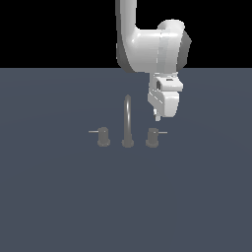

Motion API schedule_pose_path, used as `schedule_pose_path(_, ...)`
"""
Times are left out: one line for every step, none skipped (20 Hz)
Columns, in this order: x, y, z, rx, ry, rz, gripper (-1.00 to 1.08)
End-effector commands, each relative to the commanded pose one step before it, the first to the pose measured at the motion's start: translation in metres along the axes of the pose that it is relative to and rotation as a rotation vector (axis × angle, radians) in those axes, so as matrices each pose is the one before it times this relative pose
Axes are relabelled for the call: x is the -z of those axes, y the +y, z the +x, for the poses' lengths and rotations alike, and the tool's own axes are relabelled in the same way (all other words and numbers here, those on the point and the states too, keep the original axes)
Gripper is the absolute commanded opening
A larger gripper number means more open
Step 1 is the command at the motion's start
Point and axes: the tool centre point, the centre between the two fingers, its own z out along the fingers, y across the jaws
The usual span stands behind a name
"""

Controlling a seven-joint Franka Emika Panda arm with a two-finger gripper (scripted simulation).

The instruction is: Turn on the faucet by rotating a designated handle.

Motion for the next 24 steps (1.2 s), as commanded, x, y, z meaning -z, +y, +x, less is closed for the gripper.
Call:
schedule_pose_path(-0.01657,-0.00215,0.00615,-0.04464,0.01108,0.00048,-1.00)
schedule_pose_path(-0.00553,-0.00048,0.00186,-0.01400,0.00349,-0.00027,-1.00)
schedule_pose_path(-0.00502,-0.00040,0.00166,-0.01263,0.00321,-0.00022,-1.00)
schedule_pose_path(-0.00451,-0.00033,0.00148,-0.01129,0.00292,-0.00017,-1.00)
schedule_pose_path(-0.00399,-0.00027,0.00128,-0.00991,0.00260,-0.00013,-1.00)
schedule_pose_path(-0.00346,-0.00022,0.00112,-0.00860,0.00228,-0.00010,-1.00)
schedule_pose_path(-0.00293,-0.00017,0.00093,-0.00724,0.00194,-0.00007,-1.00)
schedule_pose_path(-0.00240,-0.00013,0.00076,-0.00592,0.00160,-0.00005,-1.00)
schedule_pose_path(-0.00187,-0.00010,0.00060,-0.00462,0.00126,-0.00004,-1.00)
schedule_pose_path(-0.00134,-0.00007,0.00041,-0.00326,0.00089,-0.00002,-1.00)
schedule_pose_path(-0.00081,-0.00005,0.00020,-0.00188,0.00052,-0.00001,-1.00)
schedule_pose_path(-0.00027,-0.00001,0.00009,-0.00067,0.00018,0.00000,-1.00)
schedule_pose_path(0.00000,0.00000,0.00000,0.00000,0.00000,0.00000,-1.00)
schedule_pose_path(0.00000,0.00000,0.00000,0.00000,0.00000,0.00000,-1.00)
schedule_pose_path(0.00000,0.00000,0.00000,0.00000,0.00000,0.00000,-1.00)
schedule_pose_path(0.00007,0.00028,0.00000,0.00072,-0.00024,-0.00062,-1.00)
schedule_pose_path(-0.00005,0.00308,0.00168,0.00000,0.00000,0.00000,-1.00)
schedule_pose_path(-0.00005,0.00310,0.00170,0.00000,0.00000,0.00000,-1.00)
schedule_pose_path(-0.00005,0.00312,0.00172,0.00000,0.00000,0.00000,-1.00)
schedule_pose_path(-0.00005,0.00315,0.00173,0.00000,0.00000,0.00000,-1.00)
schedule_pose_path(-0.00005,0.00317,0.00175,0.00000,0.00000,0.00000,-1.00)
schedule_pose_path(-0.00005,0.00319,0.00176,0.00000,0.00000,0.00000,-1.00)
schedule_pose_path(-0.00005,0.00322,0.00178,0.00000,0.00000,0.00000,-1.00)
schedule_pose_path(0.00021,0.00334,0.00210,-0.00053,0.00022,0.00039,-1.00)
